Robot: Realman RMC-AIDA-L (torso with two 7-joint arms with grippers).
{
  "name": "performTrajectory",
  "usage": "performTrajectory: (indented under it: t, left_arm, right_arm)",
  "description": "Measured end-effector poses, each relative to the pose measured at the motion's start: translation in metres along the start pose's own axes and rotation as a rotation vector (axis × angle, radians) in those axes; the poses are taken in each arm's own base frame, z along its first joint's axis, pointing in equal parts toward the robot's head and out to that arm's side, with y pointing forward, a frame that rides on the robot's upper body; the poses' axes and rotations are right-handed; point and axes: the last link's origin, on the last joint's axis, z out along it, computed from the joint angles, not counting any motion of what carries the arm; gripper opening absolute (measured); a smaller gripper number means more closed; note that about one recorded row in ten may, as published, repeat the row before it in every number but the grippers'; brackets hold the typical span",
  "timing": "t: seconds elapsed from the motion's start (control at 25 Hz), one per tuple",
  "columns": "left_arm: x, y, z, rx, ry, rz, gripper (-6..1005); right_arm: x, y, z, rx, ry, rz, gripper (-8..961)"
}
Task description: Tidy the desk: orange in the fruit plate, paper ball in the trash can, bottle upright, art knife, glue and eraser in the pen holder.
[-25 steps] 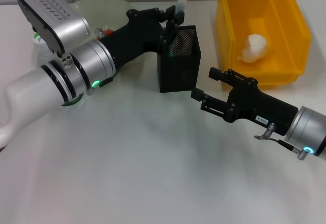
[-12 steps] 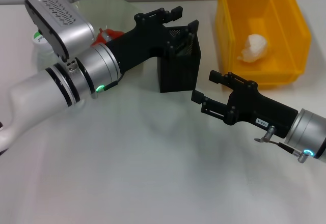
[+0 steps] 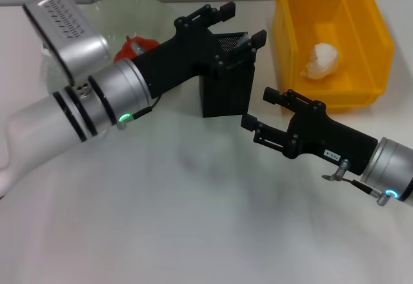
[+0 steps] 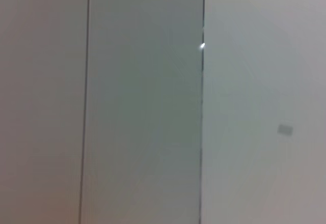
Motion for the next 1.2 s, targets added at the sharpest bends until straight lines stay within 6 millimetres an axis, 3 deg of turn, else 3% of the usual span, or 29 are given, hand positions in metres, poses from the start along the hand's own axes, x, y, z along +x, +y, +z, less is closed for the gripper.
performTrajectory:
  t: [0.2, 0.32, 0.36, 0.4, 0.48, 0.52, 0.56, 0.6, 0.68, 0.8, 0.88, 1.2]
  left_arm:
    - [0.008, 0.008, -0.016, -0.07, 0.08, -0.055, 667]
    - [0.015, 0.013, -0.032, -0.143, 0.119, -0.083, 768]
    - [0.019, 0.016, -0.045, -0.204, 0.125, -0.092, 801]
    - [0.019, 0.016, -0.045, -0.204, 0.125, -0.092, 801]
    - [0.023, 0.016, -0.07, -0.241, 0.135, -0.129, 801]
    - [0.023, 0.016, -0.07, -0.241, 0.135, -0.129, 801]
    - [0.023, 0.012, -0.089, -0.222, 0.143, -0.15, 801]
    - [0.023, 0.012, -0.089, -0.222, 0.143, -0.15, 801]
    - [0.019, 0.009, -0.118, -0.221, 0.113, -0.146, 801]
    - [0.018, 0.01, -0.135, -0.239, 0.095, -0.137, 801]
    - [0.016, 0.013, -0.158, -0.269, 0.061, -0.127, 801]
    - [0.002, 0.009, -0.187, -0.26, -0.086, -0.178, 801]
  right_arm:
    - [0.0, 0.0, 0.0, -0.002, 0.001, -0.001, 765]
    - [0.0, 0.0, 0.0, -0.003, 0.001, -0.002, 765]
    - [0.0, 0.0, 0.0, -0.004, 0.001, -0.003, 765]
    - [0.0, 0.0, 0.0, -0.005, 0.0, -0.005, 764]
    - [-0.002, 0.001, 0.001, -0.015, -0.008, -0.008, 764]
    - [-0.002, 0.001, 0.001, -0.015, -0.008, -0.008, 764]
    - [-0.003, 0.002, 0.002, -0.022, -0.011, -0.01, 764]
    - [-0.004, 0.003, 0.002, -0.03, -0.013, -0.012, 764]
    - [-0.005, 0.006, 0.006, -0.061, -0.006, -0.026, 764]
    - [-0.006, 0.01, 0.009, -0.099, 0.003, -0.047, 764]
    - [-0.01, 0.02, 0.014, -0.191, 0.002, -0.075, 764]
    - [-0.026, 0.04, 0.016, -0.382, -0.03, -0.066, 763]
